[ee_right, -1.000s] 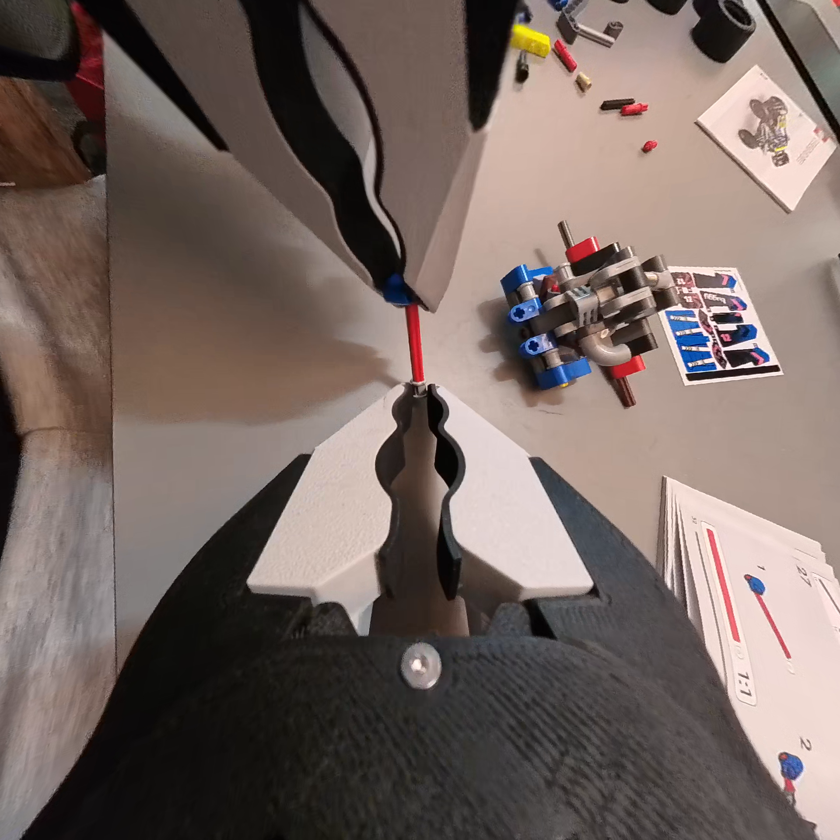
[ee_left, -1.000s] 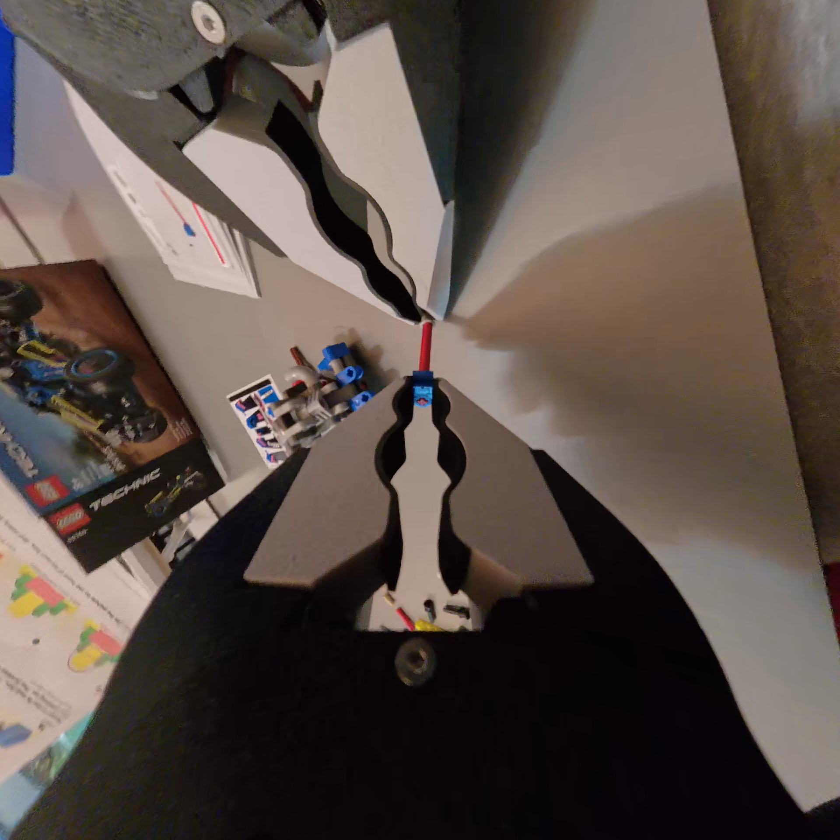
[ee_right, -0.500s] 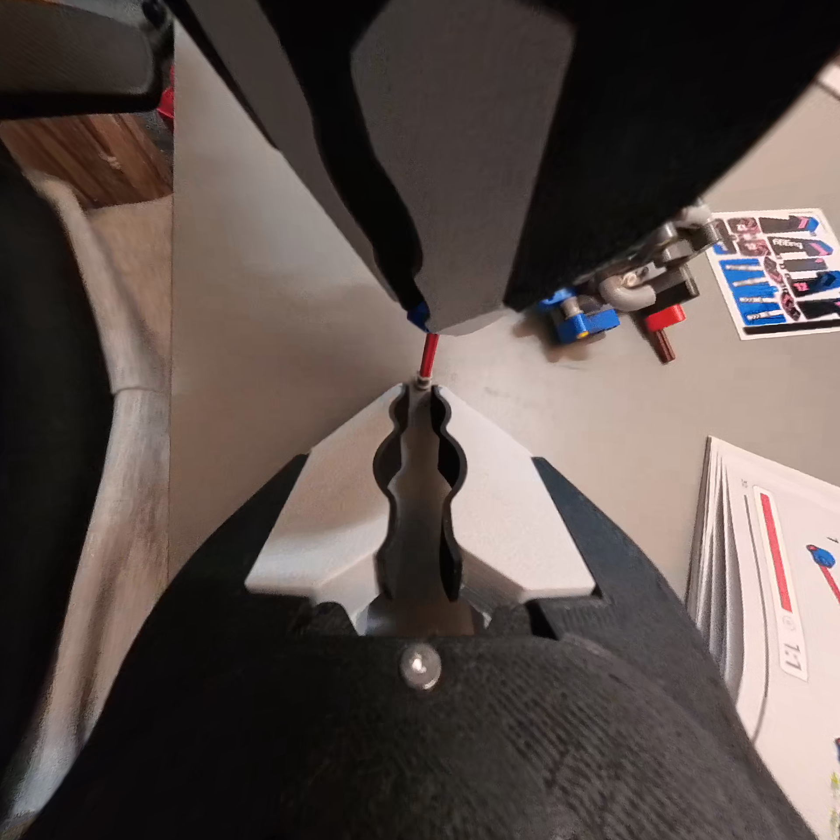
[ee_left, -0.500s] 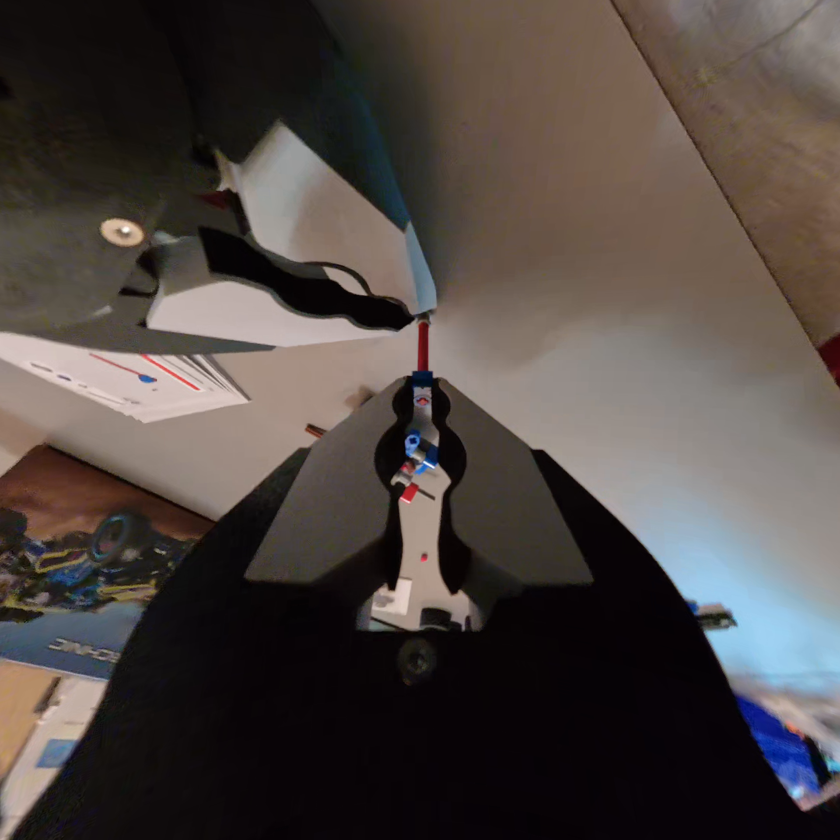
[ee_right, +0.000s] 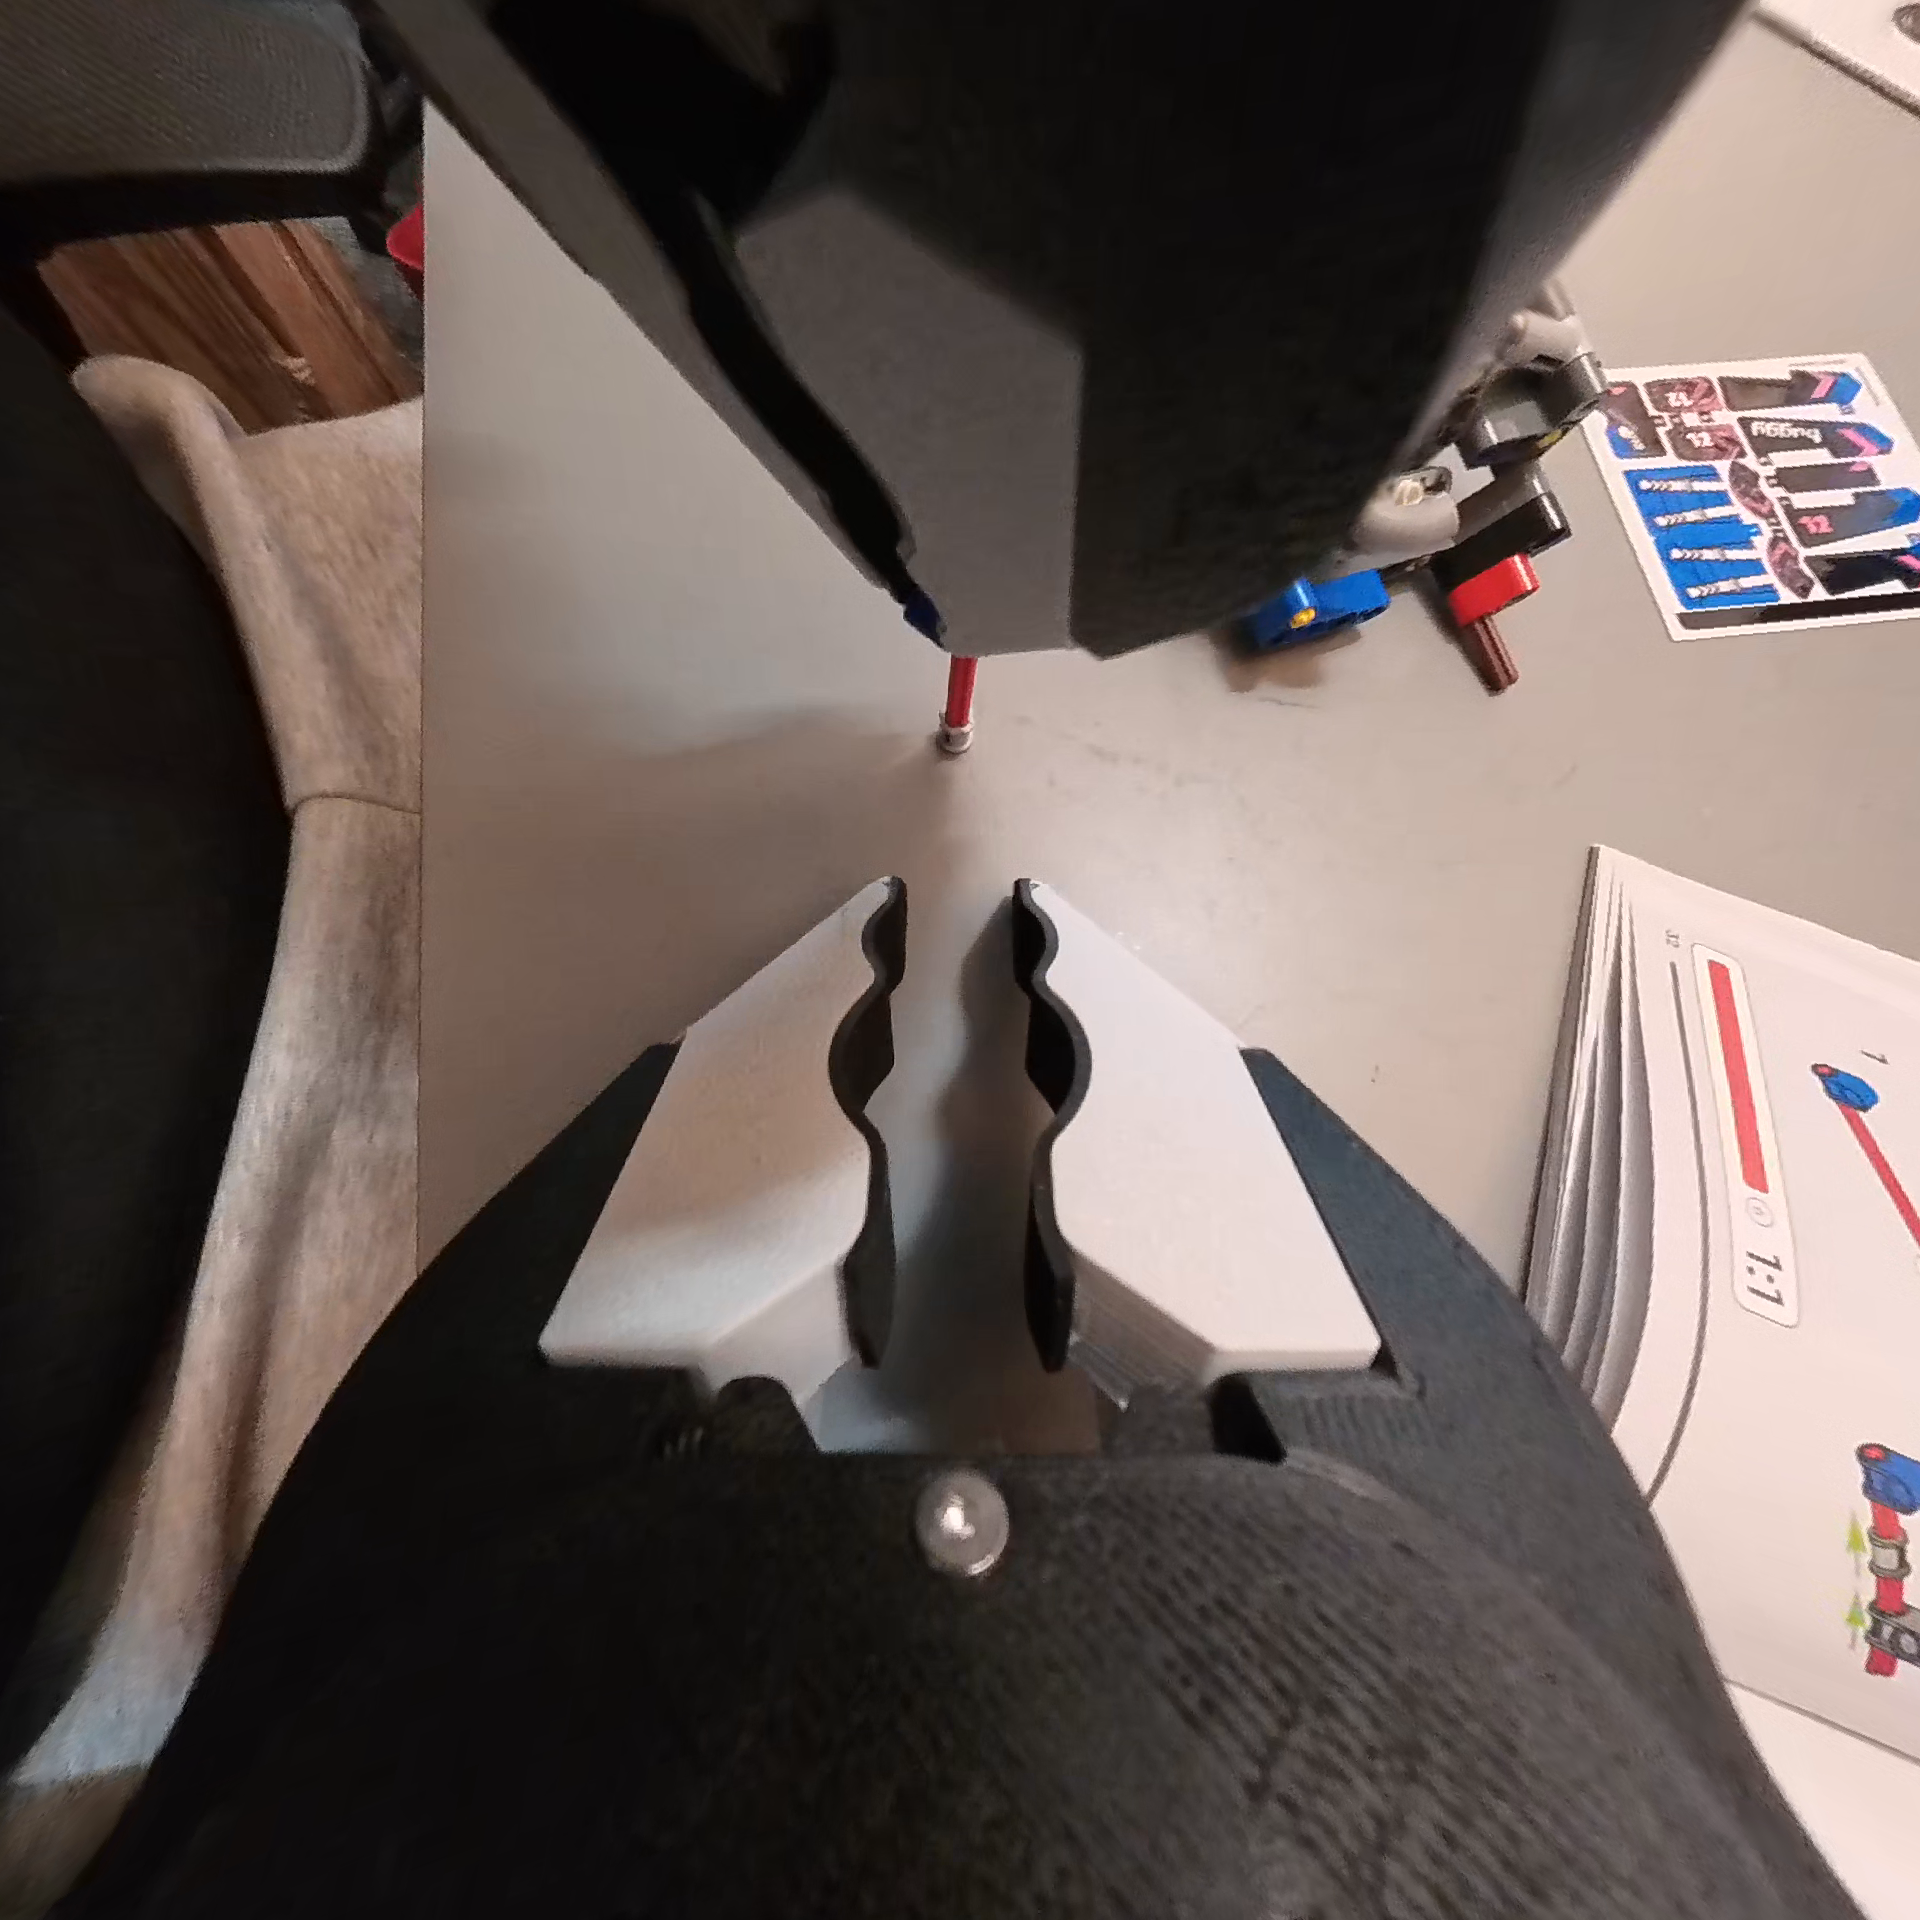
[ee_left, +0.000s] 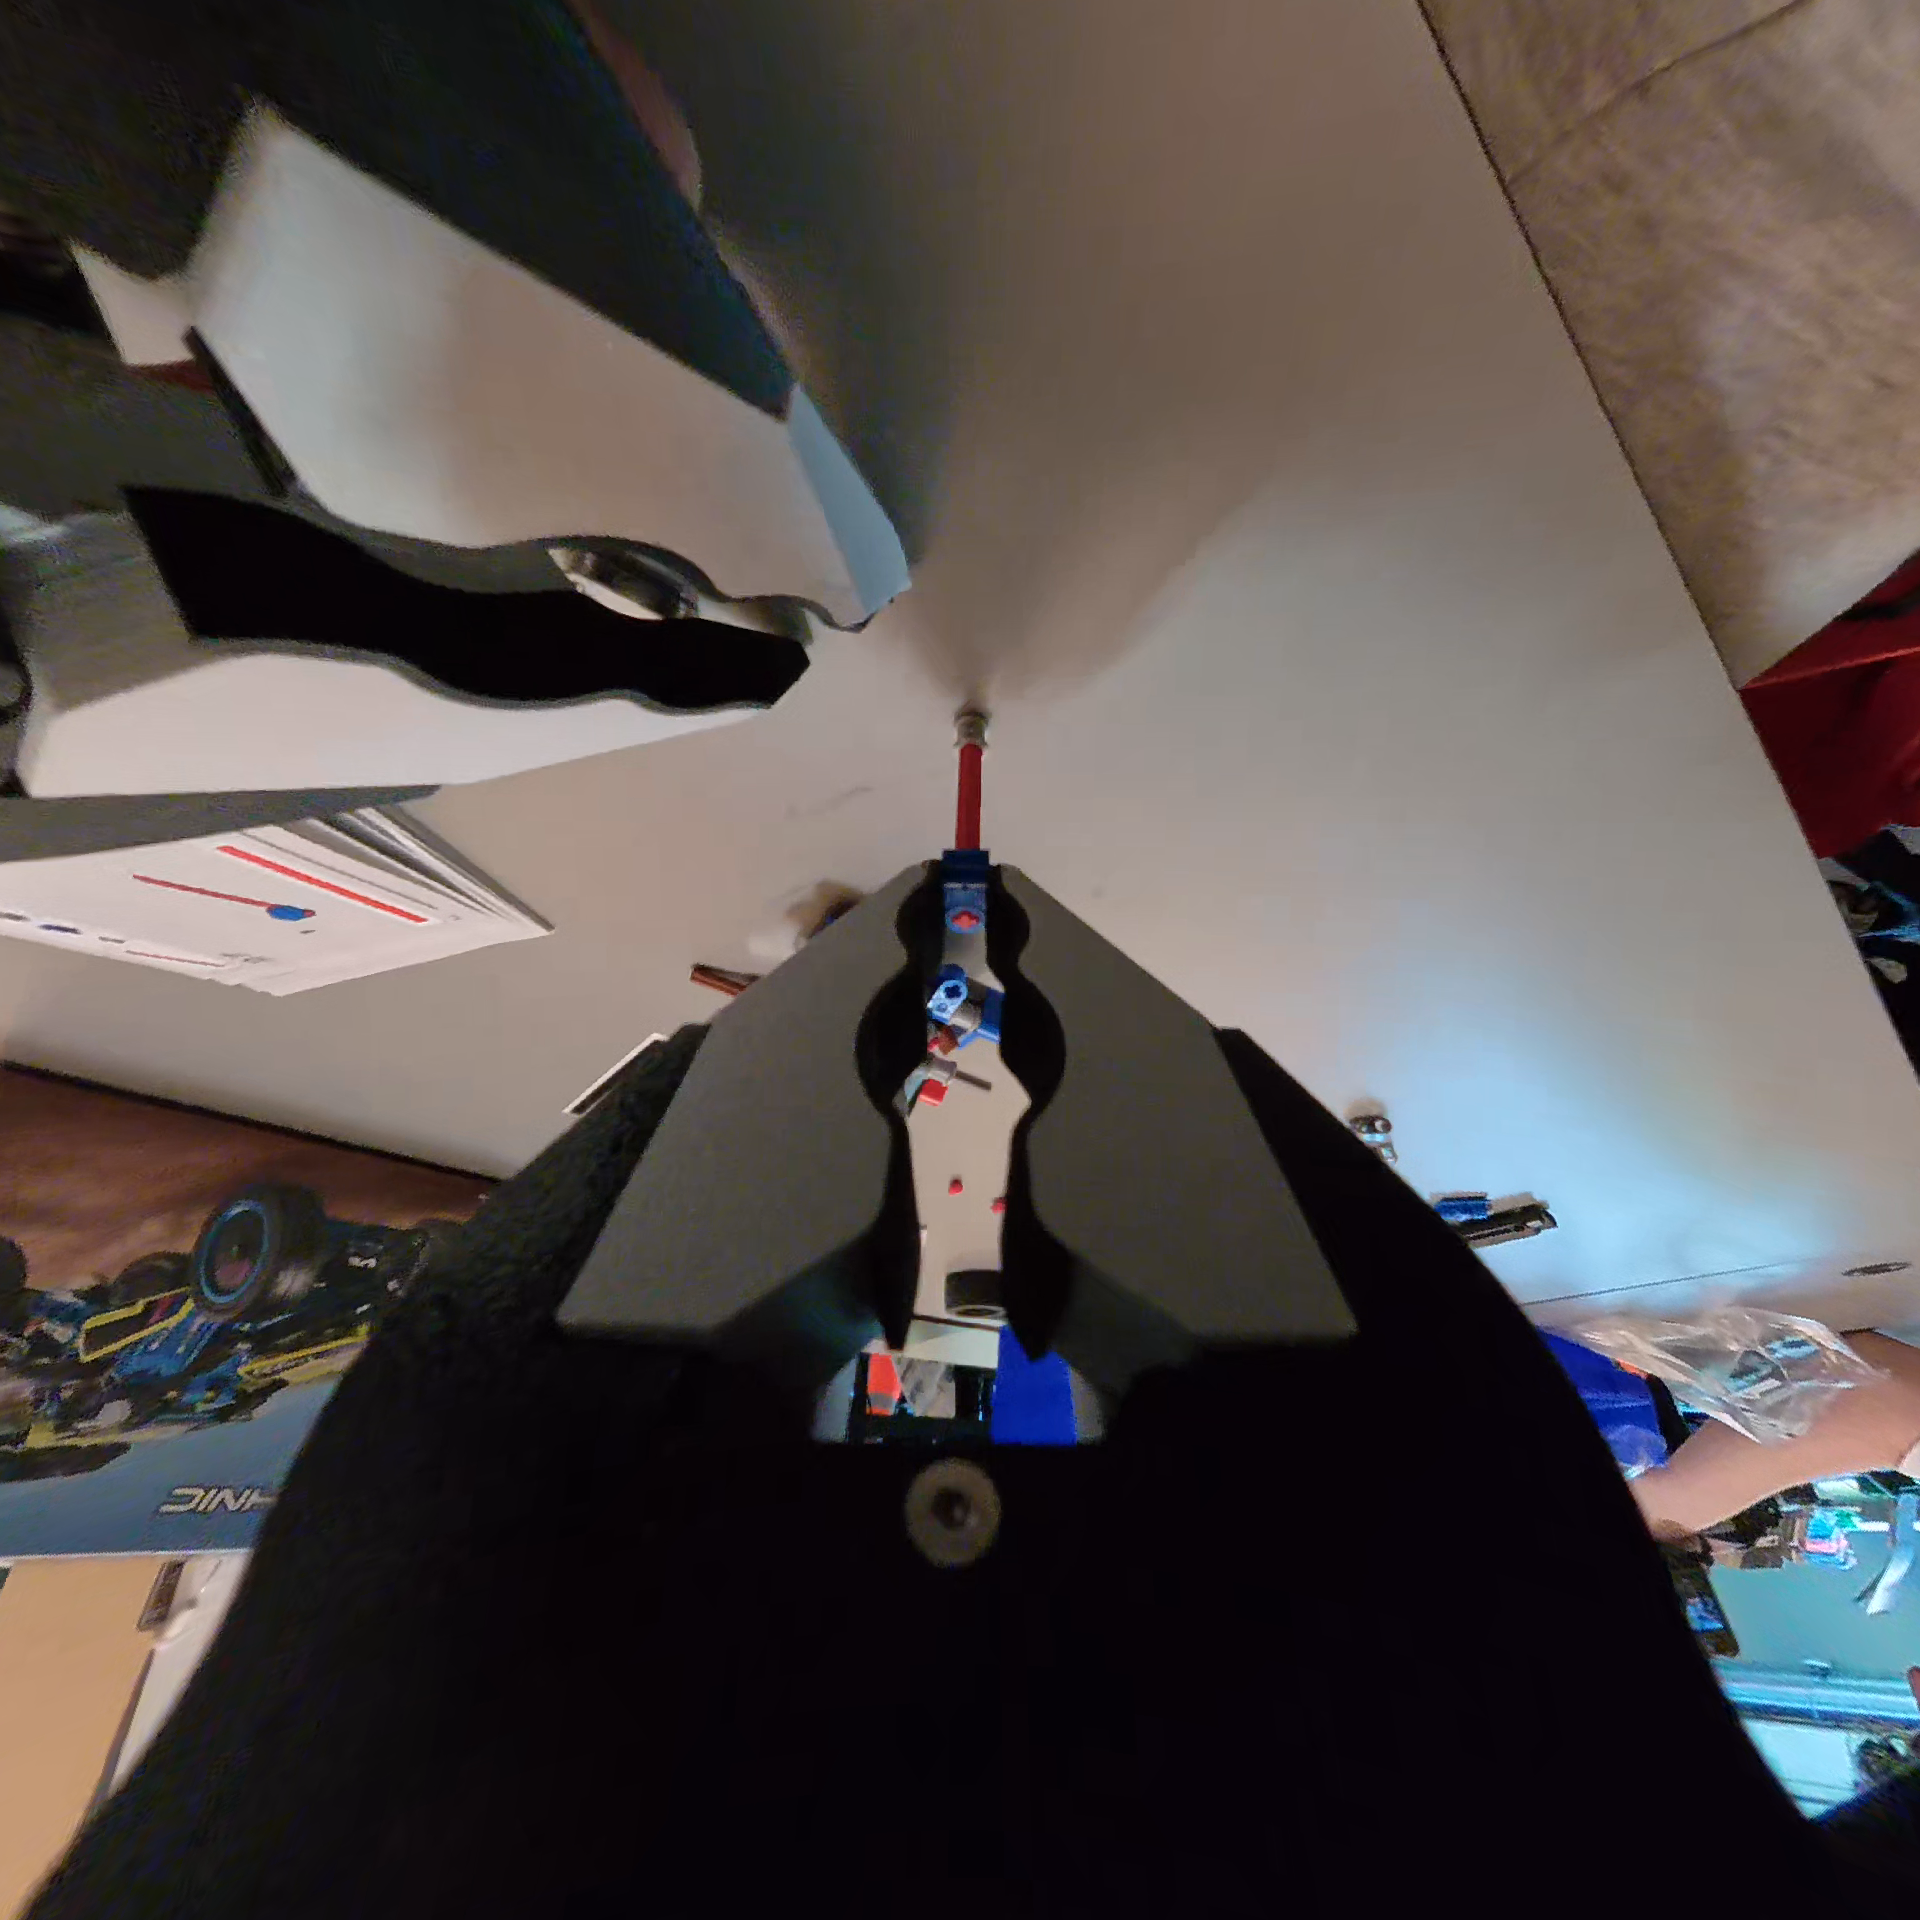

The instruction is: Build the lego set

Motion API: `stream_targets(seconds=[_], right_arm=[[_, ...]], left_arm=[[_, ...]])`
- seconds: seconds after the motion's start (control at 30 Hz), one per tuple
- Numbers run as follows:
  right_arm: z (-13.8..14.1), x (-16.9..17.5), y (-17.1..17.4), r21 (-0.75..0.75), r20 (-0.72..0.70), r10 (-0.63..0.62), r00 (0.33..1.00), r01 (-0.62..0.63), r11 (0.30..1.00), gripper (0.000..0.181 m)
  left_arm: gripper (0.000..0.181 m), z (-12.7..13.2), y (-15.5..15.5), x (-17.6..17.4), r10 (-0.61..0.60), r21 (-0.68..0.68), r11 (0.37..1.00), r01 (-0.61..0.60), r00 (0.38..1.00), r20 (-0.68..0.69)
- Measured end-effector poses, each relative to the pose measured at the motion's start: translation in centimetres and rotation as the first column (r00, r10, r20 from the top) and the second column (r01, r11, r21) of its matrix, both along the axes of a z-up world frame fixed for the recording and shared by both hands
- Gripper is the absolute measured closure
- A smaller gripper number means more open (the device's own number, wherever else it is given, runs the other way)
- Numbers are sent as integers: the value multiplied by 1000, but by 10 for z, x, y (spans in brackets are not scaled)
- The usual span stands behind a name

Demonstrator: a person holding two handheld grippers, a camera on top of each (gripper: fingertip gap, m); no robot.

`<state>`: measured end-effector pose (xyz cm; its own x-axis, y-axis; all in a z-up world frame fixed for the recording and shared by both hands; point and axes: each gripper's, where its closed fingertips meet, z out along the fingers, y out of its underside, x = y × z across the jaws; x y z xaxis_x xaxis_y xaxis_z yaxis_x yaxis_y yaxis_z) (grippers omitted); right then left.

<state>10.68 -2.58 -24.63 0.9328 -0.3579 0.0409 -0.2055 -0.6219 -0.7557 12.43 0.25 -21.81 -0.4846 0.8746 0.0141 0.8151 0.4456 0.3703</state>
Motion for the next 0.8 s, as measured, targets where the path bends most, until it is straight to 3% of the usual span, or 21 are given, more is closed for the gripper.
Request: stream_targets(seconds=[0.03,0.4,0.63,0.7,0.8], right_arm=[[0,0,0,1,-1,-2,1000,2,1000,163],[0,1,-1,3,-8,-7,1000,7,1000,162],[1,-1,-2,5,-8,0,1000,0,1000,156],[7,0,-6,33,22,-8,1000,7,999,155],[33,6,-9,162,77,-49,996,36,986,151]], left_arm=[[177,0,0,0,2,0,1000,-2,1000,4],[177,-20,2,-1,89,-72,993,-92,995,-41],[177,-19,11,7,198,-197,952,-234,963,-182],[177,-10,12,4,255,-296,889,-348,915,-311],[177,12,7,-4,253,-446,703,-555,780,-572]])
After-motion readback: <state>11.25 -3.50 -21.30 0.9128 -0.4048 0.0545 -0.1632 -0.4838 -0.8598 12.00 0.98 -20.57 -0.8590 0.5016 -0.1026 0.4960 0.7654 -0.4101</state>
